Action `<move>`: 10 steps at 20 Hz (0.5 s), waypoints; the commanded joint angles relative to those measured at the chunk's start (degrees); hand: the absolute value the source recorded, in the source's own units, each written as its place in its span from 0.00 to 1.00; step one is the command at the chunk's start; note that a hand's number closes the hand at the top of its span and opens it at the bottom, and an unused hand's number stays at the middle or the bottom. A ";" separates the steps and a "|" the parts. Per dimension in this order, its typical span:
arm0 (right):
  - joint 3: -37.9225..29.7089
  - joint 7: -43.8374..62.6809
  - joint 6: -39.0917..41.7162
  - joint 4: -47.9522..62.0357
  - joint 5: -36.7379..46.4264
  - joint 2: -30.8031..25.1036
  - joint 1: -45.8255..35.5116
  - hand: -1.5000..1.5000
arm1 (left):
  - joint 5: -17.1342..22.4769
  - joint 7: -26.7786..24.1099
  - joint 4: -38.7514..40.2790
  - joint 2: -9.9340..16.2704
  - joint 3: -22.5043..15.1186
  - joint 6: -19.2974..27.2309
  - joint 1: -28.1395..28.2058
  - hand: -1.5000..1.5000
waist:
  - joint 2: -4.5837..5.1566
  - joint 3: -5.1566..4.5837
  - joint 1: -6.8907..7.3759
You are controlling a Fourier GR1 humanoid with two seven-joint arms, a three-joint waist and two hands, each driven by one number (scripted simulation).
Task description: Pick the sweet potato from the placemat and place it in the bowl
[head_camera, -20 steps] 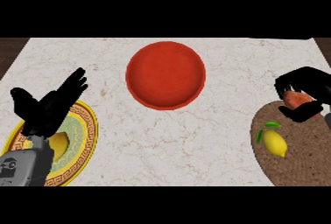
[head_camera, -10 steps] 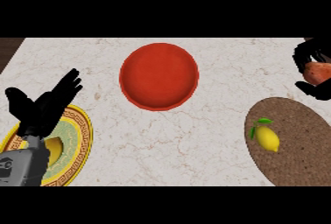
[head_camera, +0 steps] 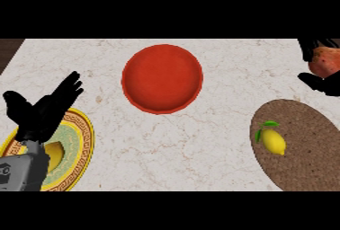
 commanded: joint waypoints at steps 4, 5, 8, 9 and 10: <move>-1.92 18.54 5.54 -5.20 -7.58 12.57 -6.50 1.00 | -0.77 -3.12 0.78 0.56 0.40 -0.93 1.50 0.50 | 0.00 -0.02 0.18; -3.06 22.11 9.30 -4.08 -10.22 12.64 -11.44 1.00 | -0.86 -2.71 -1.05 -0.31 -0.07 -0.23 2.74 0.50 | -0.10 -0.04 0.40; -1.33 22.37 3.35 -0.33 -7.30 16.59 -14.21 1.00 | -0.70 -2.22 0.55 -0.14 -0.10 -0.70 0.67 0.50 | 0.22 0.01 0.70; -0.61 24.81 3.15 -1.89 -7.08 17.97 -14.75 1.00 | 0.06 0.88 0.00 0.18 0.26 -0.27 -1.23 0.50 | 0.16 0.02 0.55; -0.78 24.26 0.54 0.11 -5.96 18.92 -16.17 1.00 | -1.06 -2.75 0.27 -1.08 -0.37 0.04 1.51 0.50 | 0.23 0.01 0.81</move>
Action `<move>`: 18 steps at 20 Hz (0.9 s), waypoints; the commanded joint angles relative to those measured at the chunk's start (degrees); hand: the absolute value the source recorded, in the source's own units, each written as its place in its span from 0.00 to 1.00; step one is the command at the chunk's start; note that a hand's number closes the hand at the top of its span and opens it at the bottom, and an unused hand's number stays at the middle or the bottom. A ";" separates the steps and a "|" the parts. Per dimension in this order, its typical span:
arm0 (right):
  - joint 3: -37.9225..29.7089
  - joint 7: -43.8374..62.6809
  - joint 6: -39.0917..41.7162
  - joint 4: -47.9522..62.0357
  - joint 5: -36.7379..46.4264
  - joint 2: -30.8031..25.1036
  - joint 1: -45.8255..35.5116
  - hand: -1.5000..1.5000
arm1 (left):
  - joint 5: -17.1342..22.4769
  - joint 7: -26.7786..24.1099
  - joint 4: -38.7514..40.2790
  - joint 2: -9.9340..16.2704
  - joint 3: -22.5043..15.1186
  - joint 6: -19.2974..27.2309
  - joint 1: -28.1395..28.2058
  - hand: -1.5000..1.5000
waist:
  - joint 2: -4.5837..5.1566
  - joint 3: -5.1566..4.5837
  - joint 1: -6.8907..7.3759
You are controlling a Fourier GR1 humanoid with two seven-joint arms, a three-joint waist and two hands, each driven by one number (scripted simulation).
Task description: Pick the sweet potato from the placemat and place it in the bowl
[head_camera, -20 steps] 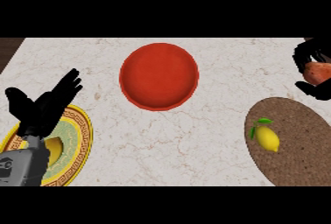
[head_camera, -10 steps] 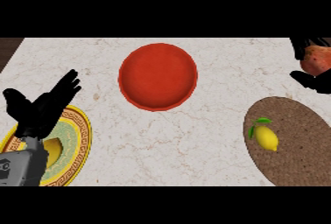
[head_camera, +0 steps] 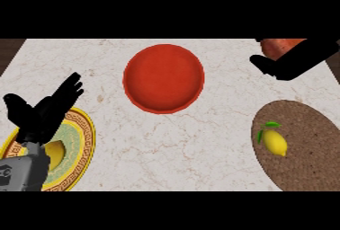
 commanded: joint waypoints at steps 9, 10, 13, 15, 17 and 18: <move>6.19 6.06 -12.86 10.96 7.76 14.28 -9.63 1.00 | -0.64 -1.95 3.30 -0.42 0.13 -0.19 -2.20 0.50 | 0.24 0.01 0.37; 6.56 5.64 -14.81 13.04 9.41 14.60 -9.56 1.00 | 1.53 3.19 1.43 0.93 1.08 -0.83 -3.83 0.50 | 0.23 0.03 0.52; 7.19 3.52 -21.17 23.57 13.22 17.40 -14.05 1.00 | -0.65 -1.00 2.66 -0.32 -0.12 -0.41 -1.48 0.50 | 0.53 0.00 1.25; 5.92 1.02 -22.63 28.94 14.10 16.06 -15.09 1.00 | -1.15 0.17 -0.30 -1.45 -1.45 0.51 -1.60 0.50 | 0.47 0.03 1.15; 5.84 2.33 -26.67 33.51 14.73 20.53 -16.79 1.00 | 0.88 -0.15 -0.66 1.10 0.92 -1.78 -0.26 0.50 | 0.53 0.01 1.66; 5.16 -2.76 -29.80 38.08 15.80 18.86 -16.38 1.00 | -0.47 0.80 -1.68 -1.21 -1.33 -0.05 -1.01 0.50 | 0.83 0.02 2.12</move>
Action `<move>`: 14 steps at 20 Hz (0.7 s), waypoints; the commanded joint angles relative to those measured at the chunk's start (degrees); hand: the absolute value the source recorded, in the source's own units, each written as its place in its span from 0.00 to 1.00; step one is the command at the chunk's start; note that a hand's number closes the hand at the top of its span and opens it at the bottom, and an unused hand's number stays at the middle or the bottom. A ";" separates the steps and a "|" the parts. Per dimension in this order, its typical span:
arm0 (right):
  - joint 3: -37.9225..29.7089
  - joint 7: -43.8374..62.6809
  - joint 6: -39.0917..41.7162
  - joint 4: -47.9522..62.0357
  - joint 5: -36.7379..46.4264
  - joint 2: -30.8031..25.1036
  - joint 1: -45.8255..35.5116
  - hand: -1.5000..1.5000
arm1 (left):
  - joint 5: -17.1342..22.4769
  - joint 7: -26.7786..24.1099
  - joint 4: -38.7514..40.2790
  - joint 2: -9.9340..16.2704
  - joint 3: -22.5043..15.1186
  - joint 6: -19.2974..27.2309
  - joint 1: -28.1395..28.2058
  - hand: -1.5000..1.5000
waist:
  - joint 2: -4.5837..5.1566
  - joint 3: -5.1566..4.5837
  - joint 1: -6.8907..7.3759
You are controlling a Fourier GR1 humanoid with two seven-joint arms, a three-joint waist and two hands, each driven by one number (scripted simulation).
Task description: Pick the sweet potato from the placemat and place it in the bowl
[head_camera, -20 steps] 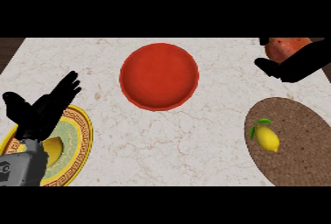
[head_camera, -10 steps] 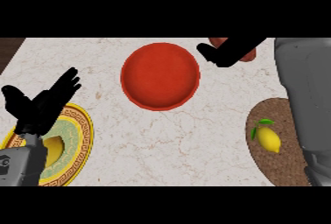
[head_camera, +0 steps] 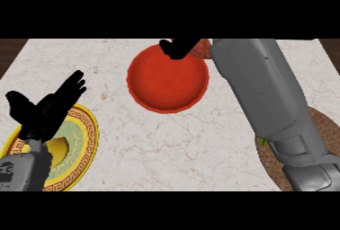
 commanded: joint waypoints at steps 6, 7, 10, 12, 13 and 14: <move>-2.65 -10.74 -10.29 24.73 1.89 5.03 -6.32 1.00 | -0.34 -0.76 0.89 0.25 -0.14 -0.45 -1.47 0.50 | 1.06 -0.03 1.99; -2.05 -11.26 -11.26 26.45 1.47 5.79 -7.10 1.00 | -1.79 -0.41 0.48 -2.34 -2.39 1.22 -1.01 0.50 | 0.82 -0.02 1.73; -0.90 -12.76 -13.42 31.75 0.75 5.85 -9.06 1.00 | 2.04 3.08 0.92 0.48 -0.01 -1.63 -5.49 0.50 | 1.23 -0.03 3.06; 0.56 -14.87 -14.64 34.90 0.51 5.86 -7.82 1.00 | -1.49 1.14 0.97 -2.34 -2.61 1.36 -5.01 0.50 | 1.64 -0.05 3.80; -4.27 -11.21 -13.46 35.25 -5.35 5.87 -8.16 1.00 | -0.53 1.15 0.96 -1.11 -2.09 -0.29 -4.92 0.50 | 1.67 -0.05 4.60; -5.44 -10.13 -12.62 36.68 -6.96 5.88 -8.15 1.00 | -1.48 1.63 -0.30 -2.06 -3.89 -0.21 -3.41 0.50 | 1.69 -0.03 5.37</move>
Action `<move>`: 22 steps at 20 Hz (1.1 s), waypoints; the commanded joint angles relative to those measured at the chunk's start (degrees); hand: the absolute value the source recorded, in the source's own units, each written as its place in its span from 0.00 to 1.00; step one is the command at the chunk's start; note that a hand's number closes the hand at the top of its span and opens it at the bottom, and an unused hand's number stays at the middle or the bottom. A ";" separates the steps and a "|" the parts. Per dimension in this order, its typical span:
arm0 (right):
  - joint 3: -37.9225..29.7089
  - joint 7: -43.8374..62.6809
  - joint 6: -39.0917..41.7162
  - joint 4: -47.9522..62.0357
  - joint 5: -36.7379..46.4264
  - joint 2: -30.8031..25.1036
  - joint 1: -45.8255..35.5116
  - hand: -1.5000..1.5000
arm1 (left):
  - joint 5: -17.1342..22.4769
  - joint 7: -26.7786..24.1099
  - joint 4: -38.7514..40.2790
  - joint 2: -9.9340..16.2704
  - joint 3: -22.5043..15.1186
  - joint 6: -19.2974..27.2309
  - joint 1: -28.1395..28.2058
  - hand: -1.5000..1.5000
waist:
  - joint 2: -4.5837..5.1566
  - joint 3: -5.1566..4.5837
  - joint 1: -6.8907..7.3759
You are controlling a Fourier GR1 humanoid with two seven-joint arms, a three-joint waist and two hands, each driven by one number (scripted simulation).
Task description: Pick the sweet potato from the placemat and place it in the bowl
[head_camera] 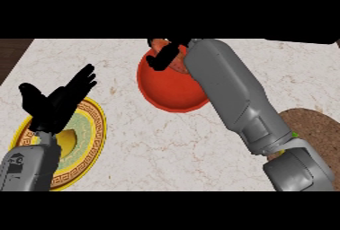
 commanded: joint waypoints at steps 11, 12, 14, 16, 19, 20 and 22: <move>-7.02 -7.22 -8.75 11.34 -14.03 0.31 -1.20 0.00 | -0.07 1.25 2.04 -0.47 -1.36 -0.92 -4.55 0.50 | 1.03 0.01 3.34; -6.99 -9.52 -10.42 11.10 -14.05 0.31 -0.32 0.00 | -0.61 0.56 1.26 -2.04 -2.14 0.26 -3.65 0.50 | 0.75 0.03 2.68; -6.32 -9.06 -12.52 12.13 -13.53 0.31 -1.88 0.00 | -0.63 -0.14 2.32 -1.28 -1.43 -0.04 -4.09 0.50 | 0.79 -0.01 2.52; -7.96 -9.67 -15.66 11.62 -14.30 0.31 -2.43 0.00 | -1.00 -0.34 2.32 -2.20 -1.36 1.21 -2.68 0.50 | 0.63 0.01 1.54; -9.20 -10.45 -19.38 12.04 -14.46 0.31 -2.36 0.00 | -0.85 -1.97 3.39 -1.14 0.08 1.04 -2.53 0.50 | 0.59 0.00 0.21; -9.68 -12.32 -19.49 12.25 -14.74 -0.96 -0.70 0.00 | 0.13 0.89 2.35 0.35 1.19 0.76 -4.33 0.50 | 0.37 0.07 -0.23; -11.24 -10.20 -20.26 12.16 -15.75 -3.24 -3.20 0.00 | -0.66 -1.10 1.48 -0.18 0.02 0.12 -0.17 0.50 | 0.03 0.05 -0.20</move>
